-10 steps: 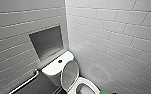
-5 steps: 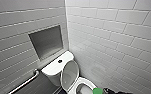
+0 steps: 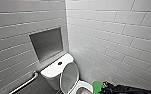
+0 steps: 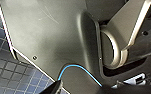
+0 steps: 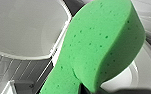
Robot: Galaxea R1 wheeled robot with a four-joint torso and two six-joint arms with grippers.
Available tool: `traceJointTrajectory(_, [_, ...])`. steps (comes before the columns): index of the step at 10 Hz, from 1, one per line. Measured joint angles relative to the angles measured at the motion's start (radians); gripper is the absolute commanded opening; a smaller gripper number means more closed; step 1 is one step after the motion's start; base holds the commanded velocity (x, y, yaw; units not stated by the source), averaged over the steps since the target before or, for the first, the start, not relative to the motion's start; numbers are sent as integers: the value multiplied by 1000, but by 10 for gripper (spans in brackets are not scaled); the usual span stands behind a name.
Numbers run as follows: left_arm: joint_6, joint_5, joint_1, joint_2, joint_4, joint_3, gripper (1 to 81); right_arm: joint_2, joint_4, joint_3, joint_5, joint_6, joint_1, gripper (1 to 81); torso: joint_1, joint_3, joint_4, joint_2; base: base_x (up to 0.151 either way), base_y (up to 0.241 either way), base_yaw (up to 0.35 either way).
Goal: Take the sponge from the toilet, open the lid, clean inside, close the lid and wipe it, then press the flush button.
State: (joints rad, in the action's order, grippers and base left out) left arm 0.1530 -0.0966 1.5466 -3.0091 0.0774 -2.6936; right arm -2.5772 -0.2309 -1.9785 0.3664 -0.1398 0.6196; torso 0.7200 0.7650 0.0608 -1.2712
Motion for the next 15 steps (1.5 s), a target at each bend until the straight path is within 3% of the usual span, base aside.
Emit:
traceJointTrajectory(4, [0, -1, 0, -2, 0, 0, 811, -12, 2, -1, 3, 0, -13, 10, 75, 106, 0, -118, 0, 0, 0])
traceJointTrajectory(7, [0, 10, 43, -14, 0, 0, 811, -47, 3, -26, -1, 0, -61, 10, 87, 189, 0, -136, 0, 0, 0])
traceJointTrajectory(9, [0, 14, 97, -36, 0, 0, 811, -79, 4, -60, 1, 0, -71, 10, 88, 207, 0, -137, 0, 0, 0])
traceJointTrajectory(12, [-1, 106, 147, -73, 0, -2, 811, -136, 4, -116, 0, 0, -76, 10, 89, 206, 0, -137, 0, 0, 0])
traceJointTrajectory(15, [0, 131, 166, -158, 1, 4, 811, -138, 3, -119, 1, 0, -91, 10, 89, 206, 0, -138, 0, 0, 0])
